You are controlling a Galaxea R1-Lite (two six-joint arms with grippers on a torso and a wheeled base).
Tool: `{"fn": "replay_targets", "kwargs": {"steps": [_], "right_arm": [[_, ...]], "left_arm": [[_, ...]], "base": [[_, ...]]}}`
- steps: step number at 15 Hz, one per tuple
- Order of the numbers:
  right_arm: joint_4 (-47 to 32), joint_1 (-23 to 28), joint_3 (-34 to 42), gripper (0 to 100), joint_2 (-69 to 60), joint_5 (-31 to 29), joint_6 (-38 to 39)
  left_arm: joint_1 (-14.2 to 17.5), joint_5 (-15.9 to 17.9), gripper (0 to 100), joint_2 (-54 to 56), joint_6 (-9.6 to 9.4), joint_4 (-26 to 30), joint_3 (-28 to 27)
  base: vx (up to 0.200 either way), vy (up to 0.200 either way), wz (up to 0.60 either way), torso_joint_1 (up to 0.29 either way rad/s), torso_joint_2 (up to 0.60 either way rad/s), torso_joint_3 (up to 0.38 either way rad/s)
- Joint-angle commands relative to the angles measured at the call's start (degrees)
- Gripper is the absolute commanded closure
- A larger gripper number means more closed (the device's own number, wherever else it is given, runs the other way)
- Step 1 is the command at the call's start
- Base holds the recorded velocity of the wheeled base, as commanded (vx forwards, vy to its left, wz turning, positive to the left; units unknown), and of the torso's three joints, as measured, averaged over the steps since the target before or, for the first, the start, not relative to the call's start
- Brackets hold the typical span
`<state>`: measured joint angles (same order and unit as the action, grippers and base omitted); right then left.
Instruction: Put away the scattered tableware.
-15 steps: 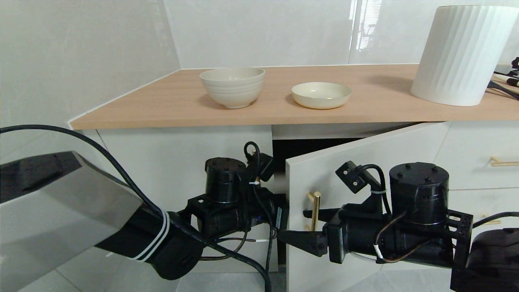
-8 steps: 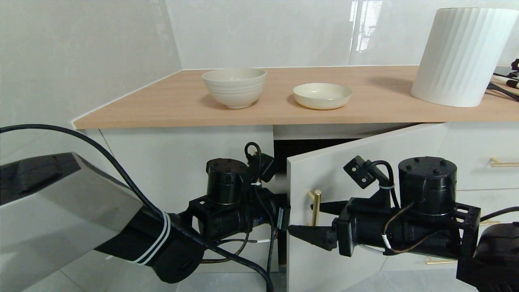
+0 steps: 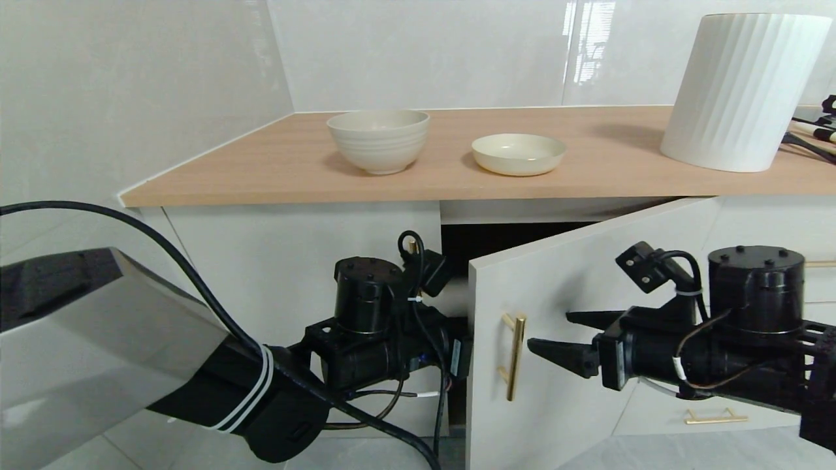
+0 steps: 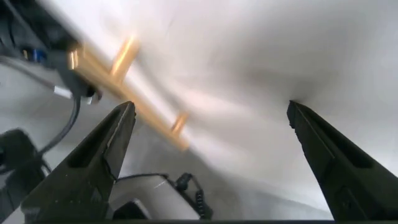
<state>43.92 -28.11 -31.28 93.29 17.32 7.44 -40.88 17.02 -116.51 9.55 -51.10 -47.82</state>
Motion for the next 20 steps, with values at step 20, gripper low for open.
{"fn": "replay_targets", "kwargs": {"steps": [20], "right_arm": [[-13.2,0.3,5.8,0,-20.4,-7.6,-0.4]], "left_arm": [[-0.8,-0.6,100,0.8,0.83,-0.2,1.4]], "base": [[-0.050,0.000,0.00,0.002,0.00,0.001]]}}
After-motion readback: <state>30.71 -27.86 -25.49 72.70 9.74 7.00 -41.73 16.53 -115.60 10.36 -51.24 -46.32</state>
